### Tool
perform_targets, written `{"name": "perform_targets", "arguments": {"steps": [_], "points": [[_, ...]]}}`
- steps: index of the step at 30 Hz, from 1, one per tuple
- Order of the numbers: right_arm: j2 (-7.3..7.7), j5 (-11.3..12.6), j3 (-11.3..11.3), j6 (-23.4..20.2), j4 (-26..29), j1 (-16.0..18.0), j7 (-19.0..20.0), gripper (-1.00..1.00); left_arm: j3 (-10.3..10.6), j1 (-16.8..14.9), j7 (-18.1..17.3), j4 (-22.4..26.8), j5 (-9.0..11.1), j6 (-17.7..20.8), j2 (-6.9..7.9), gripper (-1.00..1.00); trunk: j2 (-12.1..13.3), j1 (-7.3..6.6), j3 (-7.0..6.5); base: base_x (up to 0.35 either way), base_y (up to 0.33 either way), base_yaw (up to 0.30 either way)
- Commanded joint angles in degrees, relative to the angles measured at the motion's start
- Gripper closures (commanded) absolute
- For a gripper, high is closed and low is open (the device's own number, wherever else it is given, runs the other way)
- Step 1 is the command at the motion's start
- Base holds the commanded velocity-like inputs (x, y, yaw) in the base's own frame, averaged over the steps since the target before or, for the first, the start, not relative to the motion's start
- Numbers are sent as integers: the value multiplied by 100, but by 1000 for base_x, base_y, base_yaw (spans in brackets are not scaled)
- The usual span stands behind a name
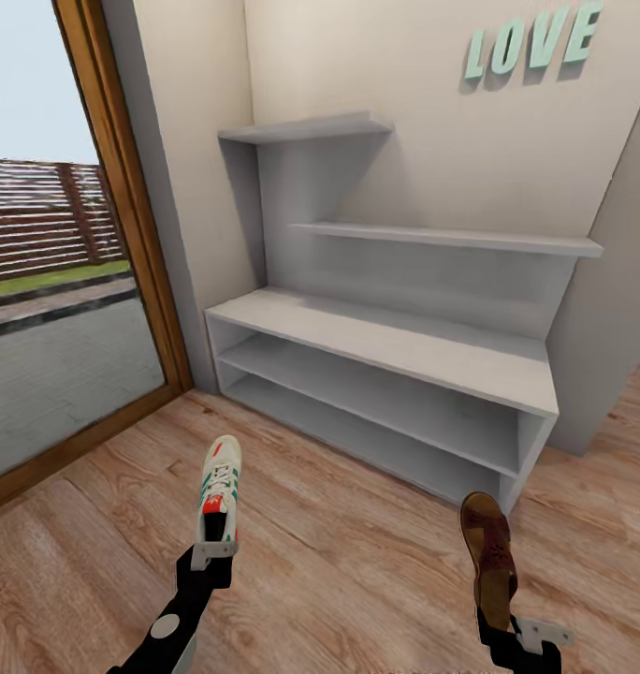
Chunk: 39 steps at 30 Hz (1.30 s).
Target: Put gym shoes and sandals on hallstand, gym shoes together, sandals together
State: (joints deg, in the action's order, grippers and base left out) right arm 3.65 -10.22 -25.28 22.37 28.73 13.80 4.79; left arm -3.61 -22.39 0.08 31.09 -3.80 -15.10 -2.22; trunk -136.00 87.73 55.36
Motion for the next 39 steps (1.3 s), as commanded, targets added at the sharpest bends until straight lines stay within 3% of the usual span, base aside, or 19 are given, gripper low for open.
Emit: {"name": "perform_targets", "arguments": {"steps": [1, 10, 39], "points": [[-5, -16, -47, 19, -6, 8, 48, 100, -31, -2, 1, -1, -40, -19, -3, 100, -2, -1, 5, 0, 24, -268], [-6, -15, -47, 19, -5, 6, 48, 100, -34, -2, 1, 2, -38, -19, 2, 100, -2, -1, 5, 38, 183, -268], [-6, -15, -47, 21, 0, 7, 48, 100, -34, 67, 1, 3, -42, -25, -3, 100, -2, -1, 5, 1, 4, -267]]}}
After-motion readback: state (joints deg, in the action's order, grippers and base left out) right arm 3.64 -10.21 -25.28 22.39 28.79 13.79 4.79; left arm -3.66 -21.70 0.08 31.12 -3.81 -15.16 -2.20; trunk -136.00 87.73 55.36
